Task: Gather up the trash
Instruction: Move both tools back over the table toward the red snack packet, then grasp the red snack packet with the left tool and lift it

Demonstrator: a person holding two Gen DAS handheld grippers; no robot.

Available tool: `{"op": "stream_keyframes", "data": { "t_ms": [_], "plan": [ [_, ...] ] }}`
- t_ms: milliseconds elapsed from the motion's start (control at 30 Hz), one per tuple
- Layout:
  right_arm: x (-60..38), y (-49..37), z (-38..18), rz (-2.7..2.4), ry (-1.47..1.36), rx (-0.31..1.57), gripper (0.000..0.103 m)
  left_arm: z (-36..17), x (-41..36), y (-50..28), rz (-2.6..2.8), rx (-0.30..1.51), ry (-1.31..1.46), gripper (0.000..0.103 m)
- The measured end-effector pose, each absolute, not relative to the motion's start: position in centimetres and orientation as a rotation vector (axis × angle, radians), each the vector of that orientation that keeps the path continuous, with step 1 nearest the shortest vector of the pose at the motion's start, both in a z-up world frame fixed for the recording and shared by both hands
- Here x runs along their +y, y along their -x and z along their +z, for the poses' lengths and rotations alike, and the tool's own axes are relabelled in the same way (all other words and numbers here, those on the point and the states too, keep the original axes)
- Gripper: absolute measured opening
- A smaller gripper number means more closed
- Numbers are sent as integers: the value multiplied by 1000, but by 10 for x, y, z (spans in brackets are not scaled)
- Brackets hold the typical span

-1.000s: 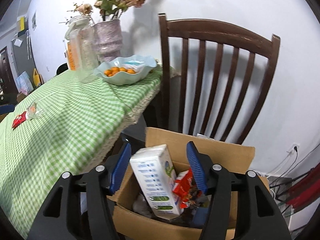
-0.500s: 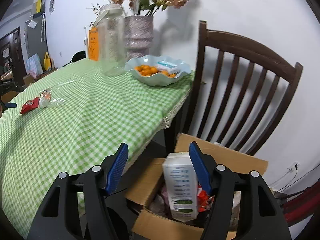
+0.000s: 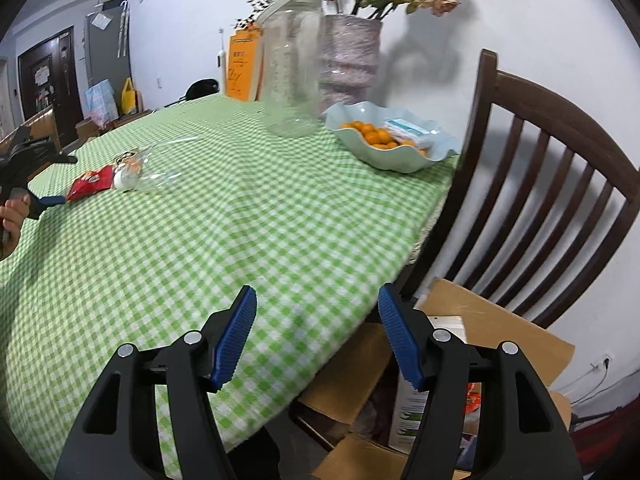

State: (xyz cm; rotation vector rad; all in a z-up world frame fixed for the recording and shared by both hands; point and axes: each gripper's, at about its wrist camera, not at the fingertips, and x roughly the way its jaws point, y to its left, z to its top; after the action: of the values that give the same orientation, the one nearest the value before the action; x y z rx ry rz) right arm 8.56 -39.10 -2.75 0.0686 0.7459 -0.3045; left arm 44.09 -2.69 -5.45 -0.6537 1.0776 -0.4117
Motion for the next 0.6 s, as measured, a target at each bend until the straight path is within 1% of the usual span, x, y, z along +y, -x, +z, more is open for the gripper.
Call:
{"op": "stream_keyframes", "data": {
  "t_ms": [67,100,167,200,233,300,433,467,500,533,567,600],
  "plan": [
    [-388,-87,-31,-295,-69,752,61,-58,-26,-441,-438,1069,688,79],
    [-386,-88,-32,-291,-69,754,61,-59,-24,-441,-439,1064,704,75],
    [-385,-90,-35,-286,-70,758,61,-62,-22,-442,-451,1058,750,73],
    [-386,-91,-36,-284,-72,760,61,-64,-22,-443,-459,1060,767,68],
    [-386,-92,-37,-283,-73,762,61,-65,-21,-442,-459,1058,775,65],
    [-387,-94,-39,-283,-76,764,61,-68,-20,-443,-452,1063,792,55],
    [-386,-98,-42,-276,-78,768,61,-70,-26,-441,-447,1066,794,49],
    [-385,-98,-43,-274,-78,769,61,-71,-28,-441,-443,1070,793,40],
    [-385,-100,-43,-272,-77,771,61,-72,-30,-441,-440,1077,792,28],
    [-384,-102,-43,-268,-75,772,61,-73,-32,-441,-438,1083,785,21],
    [-383,-103,-44,-266,-74,773,61,-73,-34,-441,-437,1084,775,5],
    [-382,-104,-44,-263,-73,774,61,-71,-36,-441,-445,1082,754,0]
  ]
}}
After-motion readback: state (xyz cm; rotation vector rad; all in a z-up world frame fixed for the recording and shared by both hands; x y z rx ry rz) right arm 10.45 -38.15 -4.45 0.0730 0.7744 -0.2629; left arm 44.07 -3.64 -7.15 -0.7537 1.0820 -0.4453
